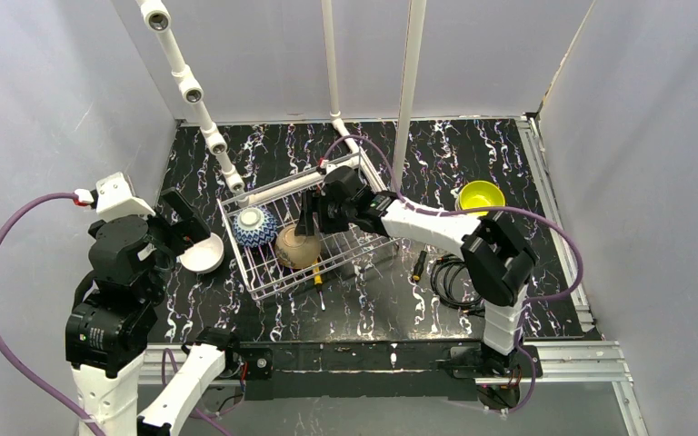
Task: Load the bowls into the dish rack
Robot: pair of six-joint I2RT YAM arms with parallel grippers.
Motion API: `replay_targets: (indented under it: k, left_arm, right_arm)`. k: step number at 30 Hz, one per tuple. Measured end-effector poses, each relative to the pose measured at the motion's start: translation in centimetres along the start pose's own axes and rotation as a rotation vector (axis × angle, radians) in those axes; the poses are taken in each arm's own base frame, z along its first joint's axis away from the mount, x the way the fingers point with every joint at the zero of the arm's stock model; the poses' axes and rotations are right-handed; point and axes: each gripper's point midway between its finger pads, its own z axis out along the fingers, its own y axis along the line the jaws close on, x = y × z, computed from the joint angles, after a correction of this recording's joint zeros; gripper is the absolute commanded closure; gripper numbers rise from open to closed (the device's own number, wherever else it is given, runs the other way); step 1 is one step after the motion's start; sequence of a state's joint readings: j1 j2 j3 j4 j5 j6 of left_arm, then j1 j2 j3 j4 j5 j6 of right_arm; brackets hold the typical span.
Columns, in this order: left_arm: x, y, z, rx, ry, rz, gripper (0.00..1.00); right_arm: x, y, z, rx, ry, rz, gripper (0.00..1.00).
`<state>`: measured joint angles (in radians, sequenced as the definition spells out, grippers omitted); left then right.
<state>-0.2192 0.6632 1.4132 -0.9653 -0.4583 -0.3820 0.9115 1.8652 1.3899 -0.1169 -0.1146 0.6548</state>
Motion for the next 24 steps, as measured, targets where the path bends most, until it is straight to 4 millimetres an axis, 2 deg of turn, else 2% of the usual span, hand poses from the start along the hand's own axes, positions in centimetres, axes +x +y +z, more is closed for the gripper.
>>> replay_targets:
  k: [4,7,16,24]
  left_arm:
    - [0.1,-0.1,0.1,0.005,0.006,-0.001,0.02]
    - [0.5,-0.1,0.3,0.001,0.015,0.003,0.02]
    - [1.3,-0.1,0.7,-0.006,0.037,0.012,0.02]
    - [1.7,-0.1,1.0,-0.010,0.049,0.008,0.02]
  right_arm:
    - [1.5,-0.4,1.8,-0.011,0.051,0.005,0.32]
    - [1.6,0.7,2.5,-0.060,0.056,0.007,0.35]
    - [4.0,4.8,2.9,-0.183,0.104,-0.014,0.37]
    - [4.9,5.8,3.4,-0.225,0.129,0.010,0.38]
